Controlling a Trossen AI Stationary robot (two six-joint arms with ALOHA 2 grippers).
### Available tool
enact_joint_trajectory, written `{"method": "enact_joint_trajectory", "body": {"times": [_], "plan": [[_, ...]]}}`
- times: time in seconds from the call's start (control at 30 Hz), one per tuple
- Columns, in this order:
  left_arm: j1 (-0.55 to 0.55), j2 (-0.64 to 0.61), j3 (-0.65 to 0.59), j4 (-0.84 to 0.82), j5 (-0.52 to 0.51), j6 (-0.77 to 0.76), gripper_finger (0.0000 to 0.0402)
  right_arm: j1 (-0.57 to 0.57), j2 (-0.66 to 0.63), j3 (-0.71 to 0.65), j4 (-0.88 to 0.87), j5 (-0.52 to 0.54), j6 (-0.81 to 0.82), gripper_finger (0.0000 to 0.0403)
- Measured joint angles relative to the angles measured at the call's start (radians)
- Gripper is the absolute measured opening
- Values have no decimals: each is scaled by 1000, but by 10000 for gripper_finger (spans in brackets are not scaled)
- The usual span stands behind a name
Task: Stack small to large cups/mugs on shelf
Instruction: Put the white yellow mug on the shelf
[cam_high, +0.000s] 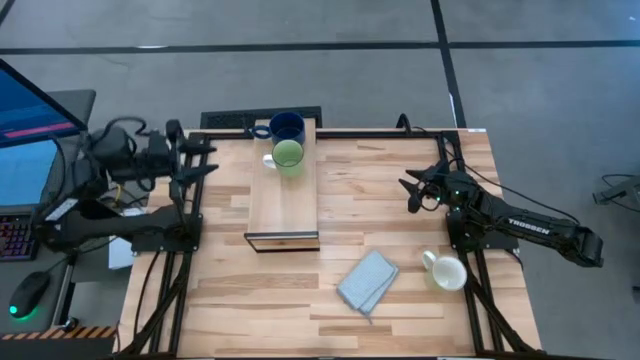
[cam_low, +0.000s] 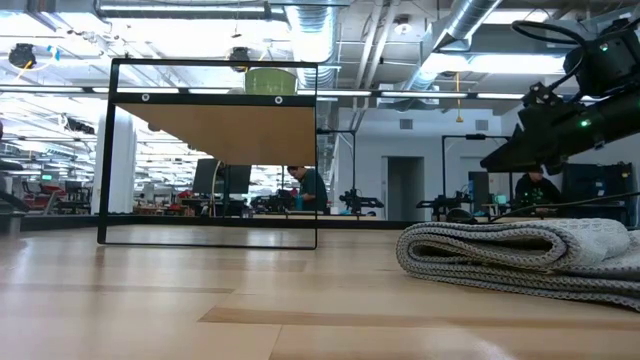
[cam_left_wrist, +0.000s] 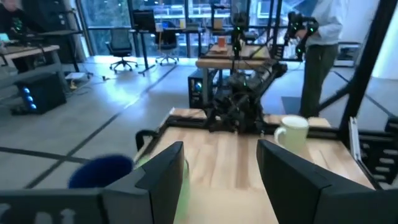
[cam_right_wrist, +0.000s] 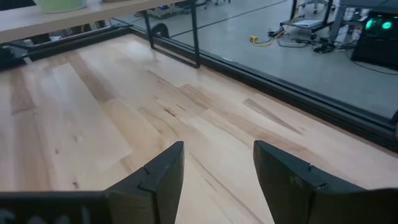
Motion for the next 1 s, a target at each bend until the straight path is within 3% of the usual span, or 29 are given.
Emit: {"method": "enact_joint_trajectory", "body": {"times": [0.37, 0.57, 0.8, 1.0], "plan": [[0, -346, -443, 96, 19, -65, 195, 1, 1, 15, 25, -117, 77, 216], [0, -535, -618, 173, 20, -77, 195, 47, 0, 47, 70, -201, 77, 216], [0, -492, -634, 158, 24, -97, 195, 133, 0, 202, -4, -206, 80, 216], [-1, -502, -634, 146, 7, -97, 195, 237, 1, 472, -404, -204, 159, 216]]}}
